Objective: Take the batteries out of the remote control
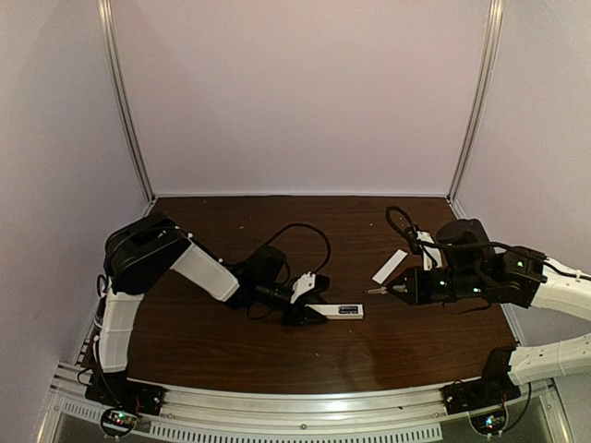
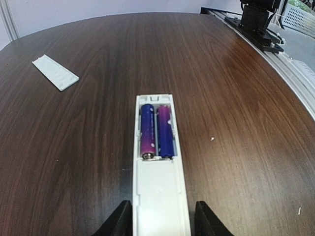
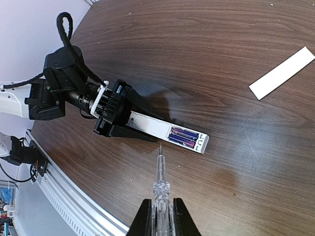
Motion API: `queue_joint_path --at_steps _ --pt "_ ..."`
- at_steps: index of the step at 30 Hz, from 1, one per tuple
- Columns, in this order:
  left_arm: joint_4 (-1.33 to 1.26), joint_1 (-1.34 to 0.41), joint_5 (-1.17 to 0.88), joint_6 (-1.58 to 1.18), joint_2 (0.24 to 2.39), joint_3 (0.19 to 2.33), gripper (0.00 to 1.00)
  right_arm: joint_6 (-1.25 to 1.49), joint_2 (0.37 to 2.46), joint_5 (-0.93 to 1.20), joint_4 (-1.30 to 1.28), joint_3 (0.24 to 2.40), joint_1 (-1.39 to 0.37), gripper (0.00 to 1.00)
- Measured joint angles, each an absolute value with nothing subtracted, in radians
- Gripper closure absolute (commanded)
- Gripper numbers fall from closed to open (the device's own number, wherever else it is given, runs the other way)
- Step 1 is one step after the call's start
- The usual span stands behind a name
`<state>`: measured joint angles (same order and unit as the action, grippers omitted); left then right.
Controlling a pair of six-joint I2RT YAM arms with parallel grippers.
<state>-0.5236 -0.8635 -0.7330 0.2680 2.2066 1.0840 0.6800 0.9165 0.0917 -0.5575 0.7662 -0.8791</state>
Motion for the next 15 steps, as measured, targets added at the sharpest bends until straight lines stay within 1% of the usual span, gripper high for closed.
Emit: queue_joint_path --at_steps 6,8,13,14,15 --pt "-0.528 -0.873 -0.706 0.266 2.207 1.087 0.79 0.68 0.916 0.092 -0.558 0.766 -0.879 1.0" --pt "-0.531 -0.876 -0.699 0.267 2.207 1.087 0.82 0.68 0.916 0.092 -0.558 0.765 -0.879 1.0" --pt "-0.564 -0.888 -0.666 0.269 2.201 1.067 0.98 0.68 0.916 0.092 -0.558 0.765 -0.879 1.0" --pt "-0.572 -0.891 -0.653 0.273 2.193 1.055 1.0 0.679 0.915 0.092 -0.558 0.765 -0.879 1.0" --pt "-0.576 -0.895 -0.641 0.278 2.183 1.041 1.0 0.679 0.915 0.092 -0.558 0.765 -0.879 1.0"
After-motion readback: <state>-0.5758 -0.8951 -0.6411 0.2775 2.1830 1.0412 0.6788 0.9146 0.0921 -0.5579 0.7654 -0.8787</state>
